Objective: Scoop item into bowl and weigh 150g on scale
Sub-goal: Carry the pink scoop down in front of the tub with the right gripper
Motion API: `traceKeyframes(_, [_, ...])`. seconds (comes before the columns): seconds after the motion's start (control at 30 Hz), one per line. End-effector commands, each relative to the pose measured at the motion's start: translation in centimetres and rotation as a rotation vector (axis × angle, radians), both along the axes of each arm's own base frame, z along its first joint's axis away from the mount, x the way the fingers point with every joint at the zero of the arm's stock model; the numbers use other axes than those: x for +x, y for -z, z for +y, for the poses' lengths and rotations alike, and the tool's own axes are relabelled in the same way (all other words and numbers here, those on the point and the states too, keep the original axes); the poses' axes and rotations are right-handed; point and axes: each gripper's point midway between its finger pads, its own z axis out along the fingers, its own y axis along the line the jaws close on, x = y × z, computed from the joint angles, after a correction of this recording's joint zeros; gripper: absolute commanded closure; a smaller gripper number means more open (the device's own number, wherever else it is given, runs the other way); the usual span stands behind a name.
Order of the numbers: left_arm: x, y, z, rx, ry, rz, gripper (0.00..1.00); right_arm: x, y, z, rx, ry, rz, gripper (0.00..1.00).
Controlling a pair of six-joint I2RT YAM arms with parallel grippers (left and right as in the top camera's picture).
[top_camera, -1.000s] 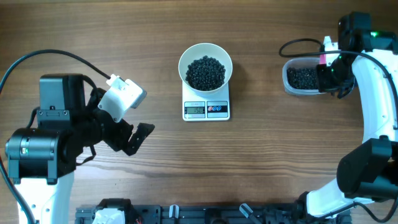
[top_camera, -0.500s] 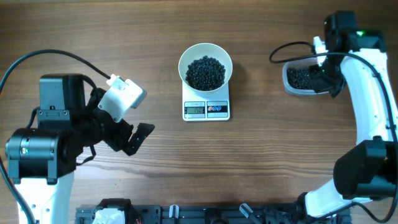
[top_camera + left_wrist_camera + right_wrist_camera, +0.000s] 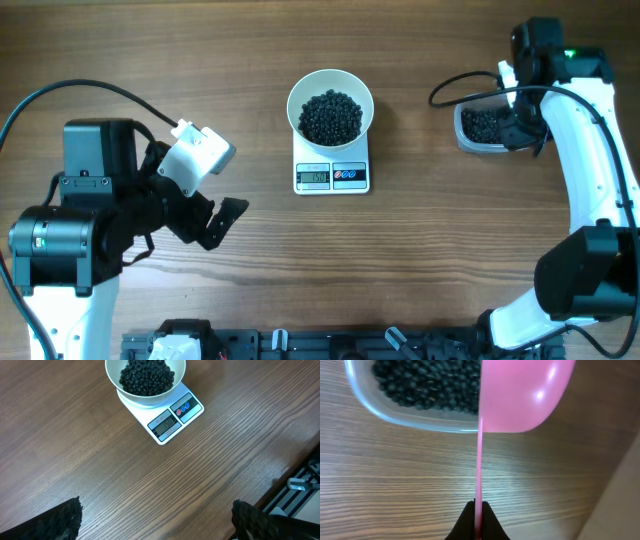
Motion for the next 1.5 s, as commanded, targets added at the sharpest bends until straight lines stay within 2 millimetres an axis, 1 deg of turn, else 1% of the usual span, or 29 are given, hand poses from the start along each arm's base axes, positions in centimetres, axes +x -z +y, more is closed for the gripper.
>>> traceKeyframes(0.0, [0.0,-0.6,-0.1,-0.005,0.016,-0.023,0.0,0.7,-1.1,2.5,0.154,0.044,-0.077,0.96])
traceKeyframes(0.03, [0.0,-0.6,-0.1,-0.005,0.016,-0.023,0.0,0.6,-1.8,3.0,0.188,0.066,-0.108,0.96])
traceKeyframes(0.13, [0.0,-0.6,-0.1,-0.005,0.016,-0.023,0.0,0.1,-3.7,3.5,0.241,0.15,-0.189,0.96])
traceKeyframes(0.2, [0.0,-0.6,-0.1,-0.005,0.016,-0.023,0.0,-0.5,-5.3,4.3,0.313,0.186,-0.243,0.96])
traceKeyframes(0.27, [0.0,-0.6,-0.1,-0.005,0.016,-0.023,0.0,-1.4,-7.2,4.8,0.399,0.226,-0.298,0.96])
traceKeyframes(0.4, [0.0,-0.6,-0.1,-0.005,0.016,-0.023,0.0,-3.6,-10.2,5.2,0.542,0.34,-0.38,0.96])
traceKeyframes(0.47, [0.0,-0.6,-0.1,-0.005,0.016,-0.023,0.0,-4.7,-11.2,5.1,0.583,0.395,-0.402,0.96])
traceKeyframes(0.57, [0.0,-0.6,-0.1,-0.005,0.016,-0.023,0.0,-7.2,-12.6,5.1,0.653,0.526,-0.423,0.96])
traceKeyframes(0.7, [0.0,-0.6,-0.1,-0.005,0.016,-0.023,0.0,-10.0,-13.2,6.3,0.714,0.563,-0.383,0.96])
traceKeyframes(0.77, [0.0,-0.6,-0.1,-0.005,0.016,-0.023,0.0,-11.4,-12.8,6.9,0.734,0.64,-0.341,0.96])
traceKeyframes(0.8, [0.0,-0.6,-0.1,-0.005,0.016,-0.023,0.0,-11.7,-12.6,7.3,0.757,0.651,-0.323,0.96])
traceKeyframes(0.87, [0.0,-0.6,-0.1,-0.005,0.016,-0.023,0.0,-12.0,-12.2,8.7,0.833,0.643,-0.295,0.96])
traceKeyframes(0.93, [0.0,-0.6,-0.1,-0.005,0.016,-0.023,0.0,-12.3,-11.1,9.4,0.873,0.673,-0.266,0.96])
traceKeyframes(1.03, [0.0,-0.6,-0.1,-0.005,0.016,-0.023,0.0,-12.7,-8.2,10.0,0.905,0.733,-0.21,0.96])
traceKeyframes(1.07, [0.0,-0.6,-0.1,-0.005,0.016,-0.023,0.0,-12.7,-6.9,10.5,0.938,0.732,-0.189,0.96])
traceKeyframes(1.1, [0.0,-0.6,-0.1,-0.005,0.016,-0.023,0.0,-12.6,-6.0,10.9,0.964,0.73,-0.177,0.96])
traceKeyframes(1.2, [0.0,-0.6,-0.1,-0.005,0.016,-0.023,0.0,-12.0,-3.0,12.4,1.075,0.703,-0.151,0.96])
traceKeyframes(1.23, [0.0,-0.6,-0.1,-0.005,0.016,-0.023,0.0,-11.8,-2.3,12.7,1.105,0.695,-0.149,0.96])
traceKeyframes(1.27, [0.0,-0.6,-0.1,-0.005,0.016,-0.023,0.0,-11.5,-1.0,13.4,1.163,0.678,-0.142,0.96])
traceKeyframes(1.3, [0.0,-0.6,-0.1,-0.005,0.016,-0.023,0.0,-11.3,-0.2,13.8,1.202,0.663,-0.142,0.96])
traceKeyframes(1.33, [0.0,-0.6,-0.1,-0.005,0.016,-0.023,0.0,-11.1,0.5,14.1,1.224,0.654,-0.143,0.96])
traceKeyframes(1.47, [0.0,-0.6,-0.1,-0.005,0.016,-0.023,0.0,-11.5,4.8,14.4,1.254,0.691,-0.136,0.96])
